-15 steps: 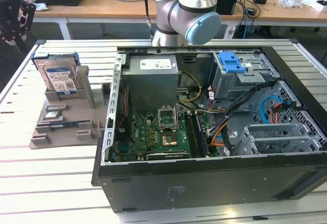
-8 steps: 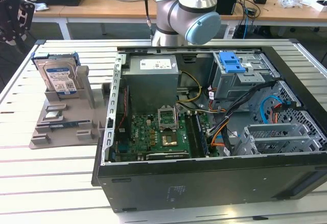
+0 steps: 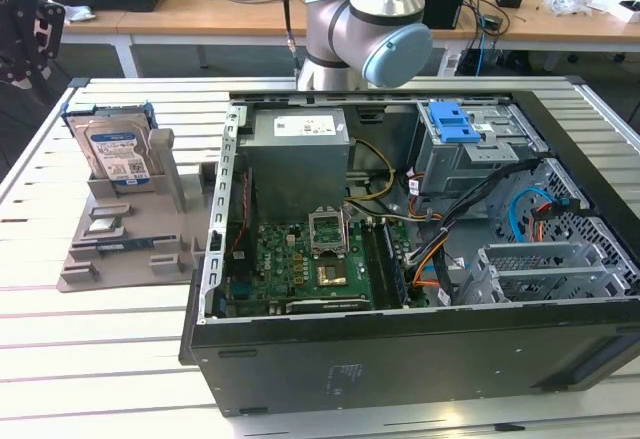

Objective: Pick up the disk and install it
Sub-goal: 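Pick up the disk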

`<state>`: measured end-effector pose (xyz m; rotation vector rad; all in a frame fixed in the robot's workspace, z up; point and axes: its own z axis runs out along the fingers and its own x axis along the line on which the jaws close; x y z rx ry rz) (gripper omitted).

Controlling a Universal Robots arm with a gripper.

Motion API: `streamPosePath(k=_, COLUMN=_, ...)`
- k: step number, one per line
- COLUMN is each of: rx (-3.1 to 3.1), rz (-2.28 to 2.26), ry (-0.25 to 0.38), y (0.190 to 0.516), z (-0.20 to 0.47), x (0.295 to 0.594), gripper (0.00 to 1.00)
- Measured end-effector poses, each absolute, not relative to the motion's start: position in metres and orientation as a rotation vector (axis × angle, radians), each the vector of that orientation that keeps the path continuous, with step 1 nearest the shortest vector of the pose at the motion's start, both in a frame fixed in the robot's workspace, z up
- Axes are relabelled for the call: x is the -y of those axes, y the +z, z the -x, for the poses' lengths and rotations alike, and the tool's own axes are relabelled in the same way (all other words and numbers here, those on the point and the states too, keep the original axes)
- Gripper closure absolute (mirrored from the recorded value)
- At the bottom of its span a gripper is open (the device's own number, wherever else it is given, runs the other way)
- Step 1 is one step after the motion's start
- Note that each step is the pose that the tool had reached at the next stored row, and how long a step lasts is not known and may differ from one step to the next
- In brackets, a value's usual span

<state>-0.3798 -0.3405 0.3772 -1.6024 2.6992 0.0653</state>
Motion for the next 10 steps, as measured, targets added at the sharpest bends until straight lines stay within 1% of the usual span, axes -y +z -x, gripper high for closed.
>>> streamPosePath(k=10, rx=-2.606, rz=1.753, ry=0.065, y=0.3772, z=0.3798, x=0.3405, gripper=0.89)
